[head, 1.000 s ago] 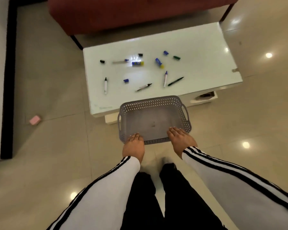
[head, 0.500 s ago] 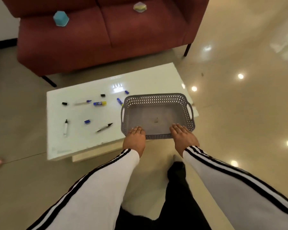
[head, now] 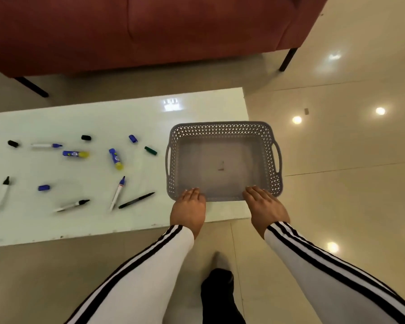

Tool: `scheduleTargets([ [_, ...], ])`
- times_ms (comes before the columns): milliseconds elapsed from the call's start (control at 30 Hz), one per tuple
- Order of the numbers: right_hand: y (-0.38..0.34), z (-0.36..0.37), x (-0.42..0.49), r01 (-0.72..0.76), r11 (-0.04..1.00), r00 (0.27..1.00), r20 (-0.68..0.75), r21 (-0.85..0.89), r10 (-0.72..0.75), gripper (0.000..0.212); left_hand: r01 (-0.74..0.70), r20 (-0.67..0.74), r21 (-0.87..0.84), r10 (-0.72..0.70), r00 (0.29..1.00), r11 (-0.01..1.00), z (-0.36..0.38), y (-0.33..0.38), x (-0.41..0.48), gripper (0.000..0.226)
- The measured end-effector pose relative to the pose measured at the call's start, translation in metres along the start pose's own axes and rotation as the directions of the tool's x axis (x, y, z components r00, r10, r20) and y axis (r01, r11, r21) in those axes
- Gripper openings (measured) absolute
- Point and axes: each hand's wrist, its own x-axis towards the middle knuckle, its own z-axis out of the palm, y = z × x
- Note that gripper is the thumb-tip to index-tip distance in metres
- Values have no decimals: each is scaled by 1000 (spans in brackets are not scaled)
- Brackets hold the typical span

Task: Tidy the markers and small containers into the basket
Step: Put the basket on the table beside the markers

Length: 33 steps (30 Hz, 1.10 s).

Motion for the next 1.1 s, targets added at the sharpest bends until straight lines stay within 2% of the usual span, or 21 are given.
scheduleTargets([
  [300, 14, 50, 38, 46, 999, 998, 51, 3, -46, 59, 70, 41, -6, -70, 997, 998, 40, 2, 30, 49],
  [567, 16, 52, 40, 68, 998, 994, 87, -7, -67, 64, 78, 68, 11, -78, 995, 997, 51, 2, 35, 52],
  [733, 6, 22, 33, 32, 999, 997, 65, 13, -33, 62, 115, 96, -28, -112, 989, 993, 28, -1, 18, 59],
  [833, -13, -14, 24, 63, 998, 997, 46, 10, -64, 60, 170, 96, -64, -164, 982, 983, -2, -9, -10, 64],
  [1100, -121, -94, 1, 133, 987, 991, -13, 87, -132, 60, 299, 17, -148, -300, 954, 943, -70, -68, -97, 64],
])
